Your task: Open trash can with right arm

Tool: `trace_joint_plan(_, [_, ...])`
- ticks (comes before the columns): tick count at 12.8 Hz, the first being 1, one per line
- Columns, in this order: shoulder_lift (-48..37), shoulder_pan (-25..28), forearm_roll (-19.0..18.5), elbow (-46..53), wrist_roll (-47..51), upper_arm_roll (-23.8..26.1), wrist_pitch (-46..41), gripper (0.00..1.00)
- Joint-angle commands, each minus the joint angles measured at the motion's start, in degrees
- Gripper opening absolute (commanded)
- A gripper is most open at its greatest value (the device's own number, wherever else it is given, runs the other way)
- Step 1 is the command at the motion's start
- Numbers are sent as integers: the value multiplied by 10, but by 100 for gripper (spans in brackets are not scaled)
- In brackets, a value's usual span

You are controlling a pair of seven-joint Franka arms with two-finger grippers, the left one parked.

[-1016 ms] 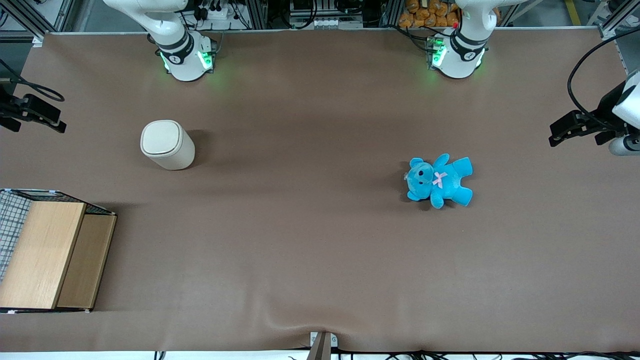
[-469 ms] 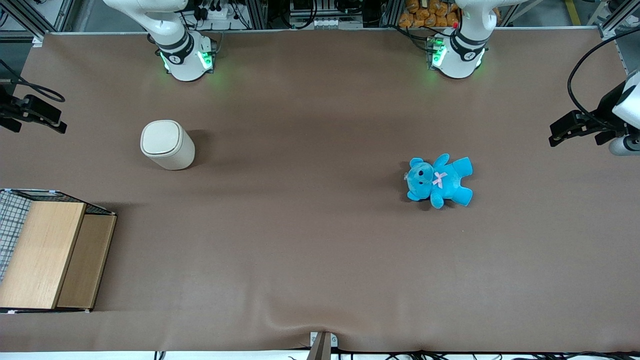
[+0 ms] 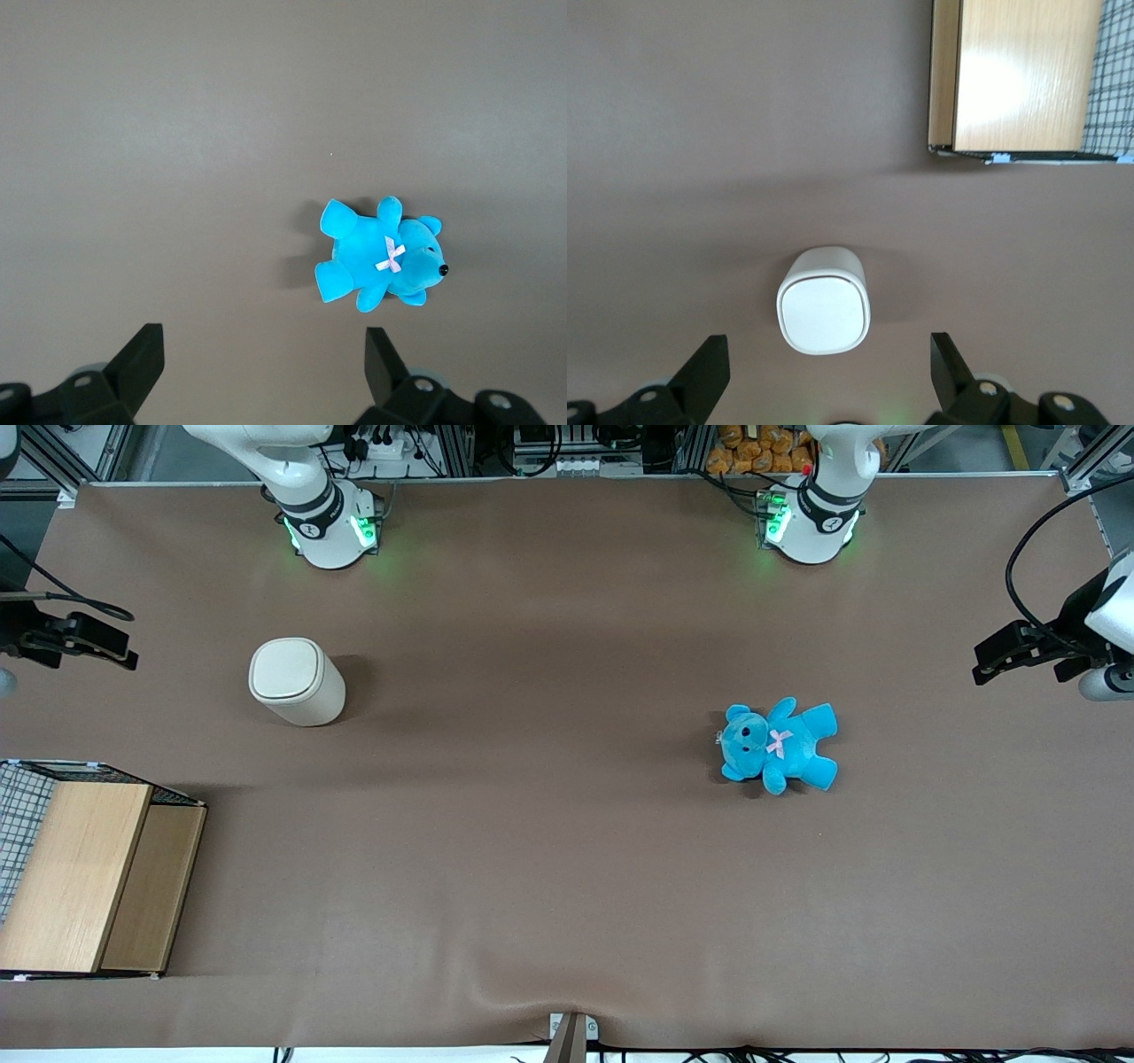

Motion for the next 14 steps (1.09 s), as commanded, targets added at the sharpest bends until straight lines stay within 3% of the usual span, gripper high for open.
trace_joint_plan(1, [-18,7,10,-43,6,-4,-2,100])
trace_joint_plan(4, [-46,7,24,-104,7,-5,2,96])
trace_joint_plan(10, [-88,8,30,-213,8,-4,49,21])
trace_joint_plan(11, [-109,8,31,-257,7,-4,88,12])
trace_joint_plan(14, [-125,7,32,-319,7,-5,133,0])
